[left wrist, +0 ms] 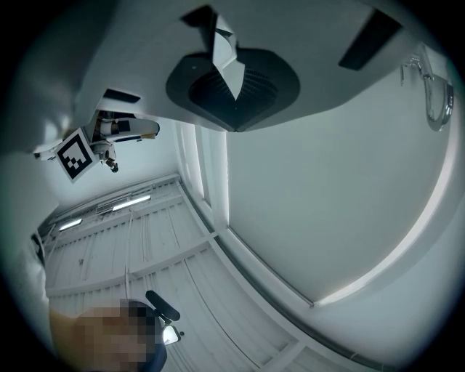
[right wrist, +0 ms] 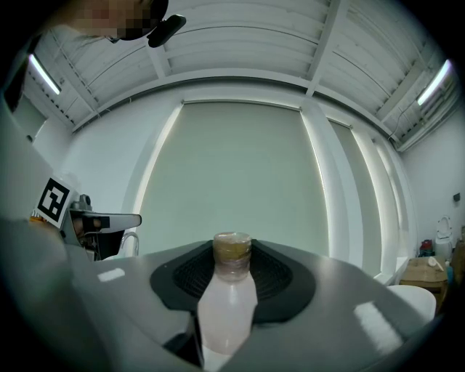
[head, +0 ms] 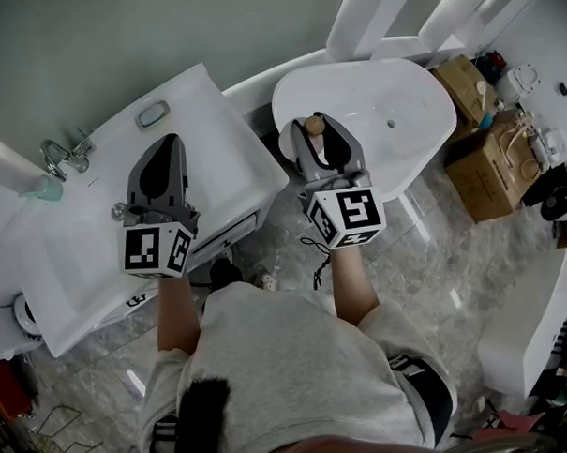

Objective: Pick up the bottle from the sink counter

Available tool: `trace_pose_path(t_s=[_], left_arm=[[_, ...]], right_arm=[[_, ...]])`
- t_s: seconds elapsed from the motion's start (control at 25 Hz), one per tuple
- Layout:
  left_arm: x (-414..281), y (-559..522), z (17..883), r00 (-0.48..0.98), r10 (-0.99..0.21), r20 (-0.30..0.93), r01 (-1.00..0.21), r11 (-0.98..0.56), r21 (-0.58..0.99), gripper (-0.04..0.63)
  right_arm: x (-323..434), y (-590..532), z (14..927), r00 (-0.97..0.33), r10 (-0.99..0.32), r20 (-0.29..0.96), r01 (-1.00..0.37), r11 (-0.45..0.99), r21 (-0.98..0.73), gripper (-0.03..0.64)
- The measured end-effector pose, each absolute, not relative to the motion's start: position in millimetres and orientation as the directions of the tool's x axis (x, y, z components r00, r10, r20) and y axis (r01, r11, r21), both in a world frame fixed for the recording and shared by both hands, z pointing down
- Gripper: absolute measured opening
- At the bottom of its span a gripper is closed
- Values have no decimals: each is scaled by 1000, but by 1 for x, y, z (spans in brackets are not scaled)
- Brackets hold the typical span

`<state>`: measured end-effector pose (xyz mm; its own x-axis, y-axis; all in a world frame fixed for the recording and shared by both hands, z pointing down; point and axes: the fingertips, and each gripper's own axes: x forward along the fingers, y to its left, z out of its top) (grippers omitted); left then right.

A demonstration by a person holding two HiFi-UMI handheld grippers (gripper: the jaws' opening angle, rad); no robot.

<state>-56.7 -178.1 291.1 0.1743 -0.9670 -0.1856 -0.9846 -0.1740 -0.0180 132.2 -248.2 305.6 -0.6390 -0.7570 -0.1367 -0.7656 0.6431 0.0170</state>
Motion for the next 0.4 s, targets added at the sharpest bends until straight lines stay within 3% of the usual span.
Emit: trace_pose_path(t_s=[0.4], left_arm=[[-62, -180, 292, 154, -970, -186, -988, -154, -17, 7]], right_arm=[[128, -252, 305, -648, -748, -143, -758, 652, 17, 153]])
